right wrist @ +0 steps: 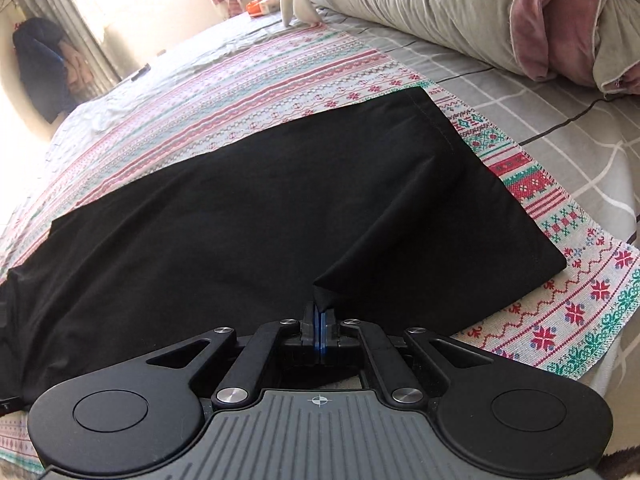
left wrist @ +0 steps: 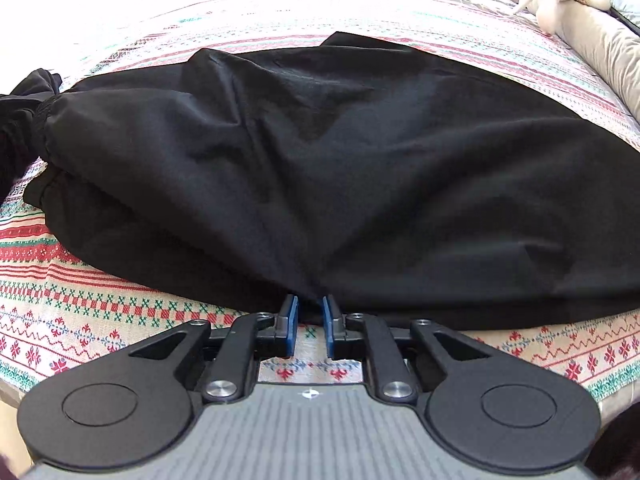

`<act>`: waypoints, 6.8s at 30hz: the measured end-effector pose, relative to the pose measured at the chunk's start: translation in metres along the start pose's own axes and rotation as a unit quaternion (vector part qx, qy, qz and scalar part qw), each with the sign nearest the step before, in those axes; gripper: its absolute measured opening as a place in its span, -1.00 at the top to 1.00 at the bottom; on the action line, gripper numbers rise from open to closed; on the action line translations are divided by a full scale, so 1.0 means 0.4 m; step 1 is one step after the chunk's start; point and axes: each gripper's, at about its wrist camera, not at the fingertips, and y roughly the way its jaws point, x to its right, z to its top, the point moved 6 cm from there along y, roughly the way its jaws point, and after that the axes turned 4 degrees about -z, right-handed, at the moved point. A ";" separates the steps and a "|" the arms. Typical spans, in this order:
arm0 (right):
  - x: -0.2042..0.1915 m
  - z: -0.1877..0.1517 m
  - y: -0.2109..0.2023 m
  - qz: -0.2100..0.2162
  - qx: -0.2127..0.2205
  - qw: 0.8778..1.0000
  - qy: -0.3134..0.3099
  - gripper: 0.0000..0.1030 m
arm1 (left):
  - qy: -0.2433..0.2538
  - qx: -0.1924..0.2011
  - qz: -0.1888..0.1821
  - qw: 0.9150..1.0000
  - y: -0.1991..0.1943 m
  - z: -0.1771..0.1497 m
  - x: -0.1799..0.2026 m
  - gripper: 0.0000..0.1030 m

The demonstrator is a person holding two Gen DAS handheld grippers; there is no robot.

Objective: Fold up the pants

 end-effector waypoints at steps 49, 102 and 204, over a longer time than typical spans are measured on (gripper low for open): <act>0.221 0.088 0.030 0.054 -0.009 0.982 0.180 0.55 | 0.071 0.046 -0.349 0.933 0.107 0.077 0.874 0.43; 0.337 0.181 0.067 0.111 0.026 0.943 0.312 0.27 | 0.283 0.085 -0.365 0.883 0.056 -0.032 0.995 -0.03; -1.606 -0.429 0.244 0.264 0.085 0.812 -0.514 0.89 | -0.353 0.222 -0.053 0.907 -0.085 0.056 -0.755 -0.16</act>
